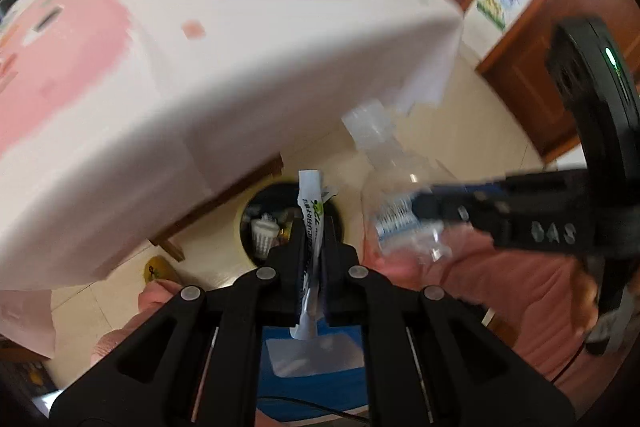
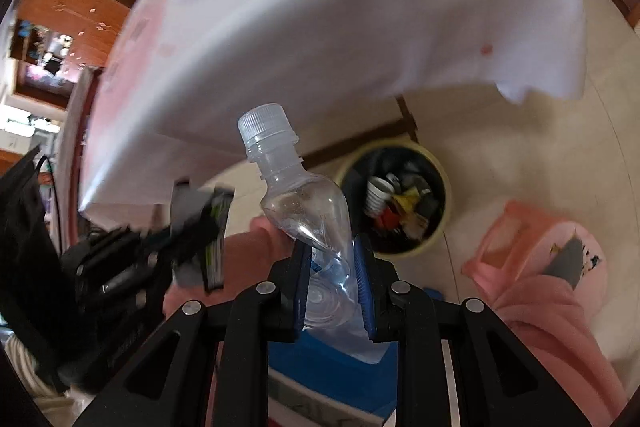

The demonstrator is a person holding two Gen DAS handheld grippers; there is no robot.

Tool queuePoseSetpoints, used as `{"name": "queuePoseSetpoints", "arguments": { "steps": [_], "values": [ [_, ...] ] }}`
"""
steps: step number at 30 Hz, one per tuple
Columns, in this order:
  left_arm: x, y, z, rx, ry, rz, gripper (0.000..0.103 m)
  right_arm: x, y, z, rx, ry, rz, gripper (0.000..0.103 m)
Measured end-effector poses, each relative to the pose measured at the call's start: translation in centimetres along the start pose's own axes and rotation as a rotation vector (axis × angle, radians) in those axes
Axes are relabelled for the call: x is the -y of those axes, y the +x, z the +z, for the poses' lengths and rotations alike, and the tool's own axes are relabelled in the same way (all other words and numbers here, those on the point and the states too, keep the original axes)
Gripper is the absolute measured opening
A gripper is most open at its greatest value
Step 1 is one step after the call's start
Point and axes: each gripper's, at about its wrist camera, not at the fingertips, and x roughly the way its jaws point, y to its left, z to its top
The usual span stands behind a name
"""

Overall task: Collect trash
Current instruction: 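Carry the bottle and wrapper down over the bin with both tools, then open the right tool to drop the bottle while the left tool releases the wrapper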

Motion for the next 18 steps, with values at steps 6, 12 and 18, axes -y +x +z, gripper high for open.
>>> {"name": "queuePoseSetpoints", "arguments": {
  "steps": [6, 12, 18],
  "values": [
    [0.0, 5.7, -2.1, -0.072, 0.01, -0.026, 0.004, 2.8, 6.7, 1.3, -0.022, 0.05, -0.058, 0.021],
    [-0.2, 10.8, -2.9, -0.119, 0.034, 0.026, 0.004, 5.8, 12.2, 1.7, -0.07, 0.118, -0.1, 0.021],
    [-0.4, 14.5, -1.2, -0.145, 0.042, 0.046, 0.004, 7.5, 14.4, 2.8, -0.091, 0.178, -0.09, 0.022]
  ]
}}
